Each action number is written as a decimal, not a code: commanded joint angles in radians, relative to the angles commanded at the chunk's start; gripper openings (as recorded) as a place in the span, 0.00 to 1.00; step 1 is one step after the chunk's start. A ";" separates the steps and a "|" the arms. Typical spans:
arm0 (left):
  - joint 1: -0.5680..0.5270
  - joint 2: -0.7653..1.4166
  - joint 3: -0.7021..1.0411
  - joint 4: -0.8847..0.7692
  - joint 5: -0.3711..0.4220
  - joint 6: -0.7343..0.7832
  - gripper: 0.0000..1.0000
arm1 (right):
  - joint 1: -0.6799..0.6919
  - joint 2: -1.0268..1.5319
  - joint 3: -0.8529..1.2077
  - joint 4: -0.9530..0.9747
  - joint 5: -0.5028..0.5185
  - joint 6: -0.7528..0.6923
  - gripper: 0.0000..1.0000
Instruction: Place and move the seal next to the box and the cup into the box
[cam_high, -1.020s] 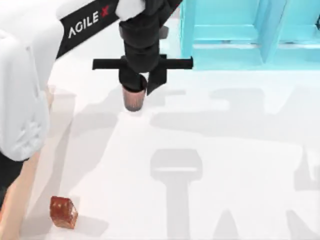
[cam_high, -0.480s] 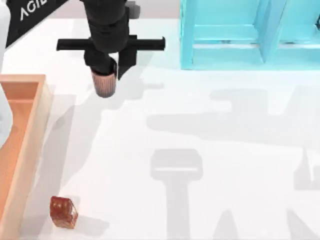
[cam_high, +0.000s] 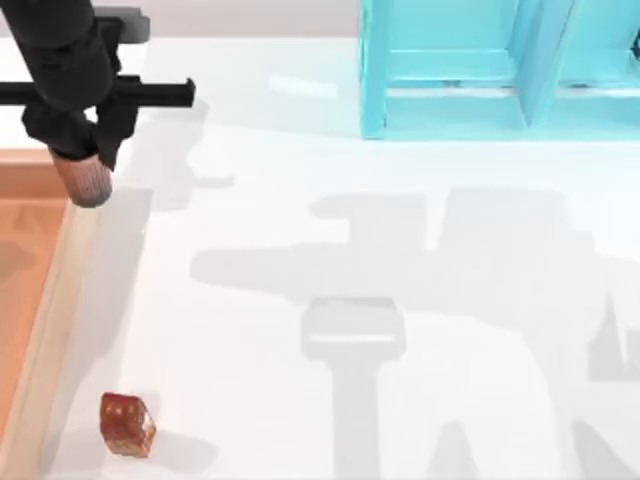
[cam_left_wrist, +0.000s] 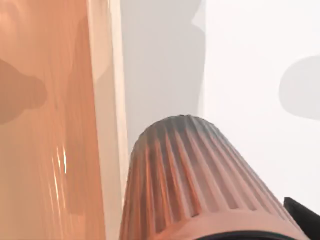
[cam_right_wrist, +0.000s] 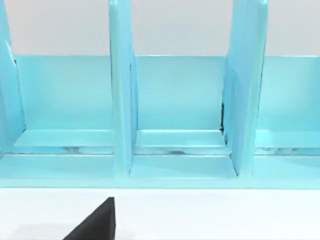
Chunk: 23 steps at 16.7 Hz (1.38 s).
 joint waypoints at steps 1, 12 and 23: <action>0.039 -0.039 -0.053 0.006 0.003 0.037 0.00 | 0.000 0.000 0.000 0.000 0.000 0.000 1.00; 0.446 -0.425 -0.559 0.067 0.059 0.428 0.00 | 0.000 0.000 0.000 0.000 0.000 0.000 1.00; 0.611 -0.589 -0.760 0.096 0.093 0.598 0.00 | 0.000 0.000 0.000 0.000 0.000 0.000 1.00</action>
